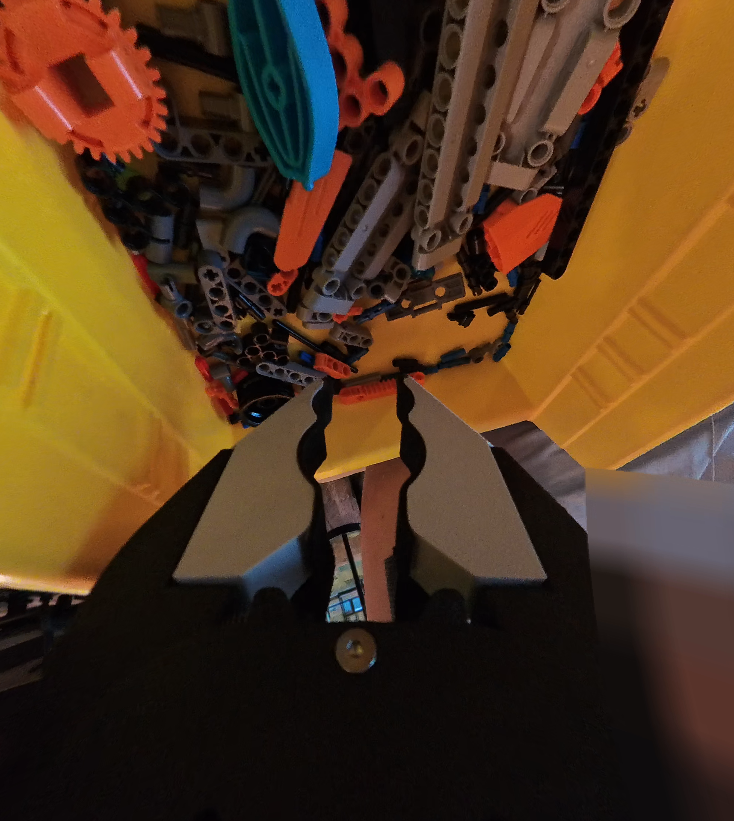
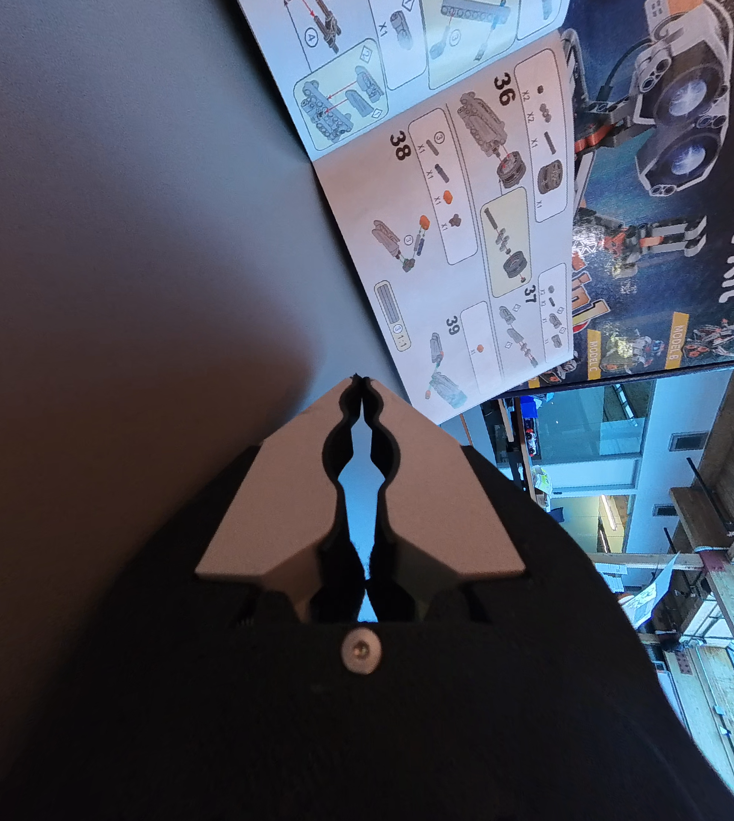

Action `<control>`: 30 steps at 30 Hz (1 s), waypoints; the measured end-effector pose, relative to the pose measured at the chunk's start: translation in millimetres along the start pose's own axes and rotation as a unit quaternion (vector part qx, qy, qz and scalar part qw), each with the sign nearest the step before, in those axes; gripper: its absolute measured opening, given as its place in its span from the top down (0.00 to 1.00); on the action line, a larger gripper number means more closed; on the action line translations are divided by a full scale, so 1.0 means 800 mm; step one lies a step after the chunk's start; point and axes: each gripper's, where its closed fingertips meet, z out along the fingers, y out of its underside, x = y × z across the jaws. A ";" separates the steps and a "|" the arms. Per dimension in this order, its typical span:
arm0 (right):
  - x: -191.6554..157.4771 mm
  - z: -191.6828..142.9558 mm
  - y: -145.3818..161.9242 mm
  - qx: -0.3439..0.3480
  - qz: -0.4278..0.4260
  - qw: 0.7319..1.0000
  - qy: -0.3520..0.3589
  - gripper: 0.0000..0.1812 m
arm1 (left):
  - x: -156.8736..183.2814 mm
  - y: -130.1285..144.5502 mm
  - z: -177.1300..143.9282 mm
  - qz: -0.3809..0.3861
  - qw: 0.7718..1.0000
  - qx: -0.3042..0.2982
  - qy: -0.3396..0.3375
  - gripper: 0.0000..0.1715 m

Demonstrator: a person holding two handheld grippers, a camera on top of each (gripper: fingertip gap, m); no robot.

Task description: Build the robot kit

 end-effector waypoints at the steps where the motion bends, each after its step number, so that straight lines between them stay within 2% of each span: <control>1: 0.000 0.000 0.000 0.000 0.000 1.000 0.000 1.00 | 0.001 0.000 0.001 0.002 1.000 -0.003 0.000 0.84; 16: -0.001 0.000 -0.001 0.005 -0.002 1.000 -0.004 1.00 | 0.001 -0.007 0.008 -0.009 0.999 -0.029 -0.010 0.85; 22: -0.001 0.000 -0.001 0.005 -0.002 1.000 -0.004 1.00 | 0.004 -0.013 0.010 0.000 0.999 -0.039 -0.037 0.82; 27: -0.001 -0.001 -0.001 0.007 -0.003 1.000 -0.003 1.00 | 0.007 -0.032 -0.001 0.014 0.999 -0.001 -0.047 0.83; 30: -0.001 0.000 -0.001 0.007 -0.003 1.000 -0.006 1.00 | 0.004 -0.052 -0.014 0.017 0.998 0.036 -0.048 0.78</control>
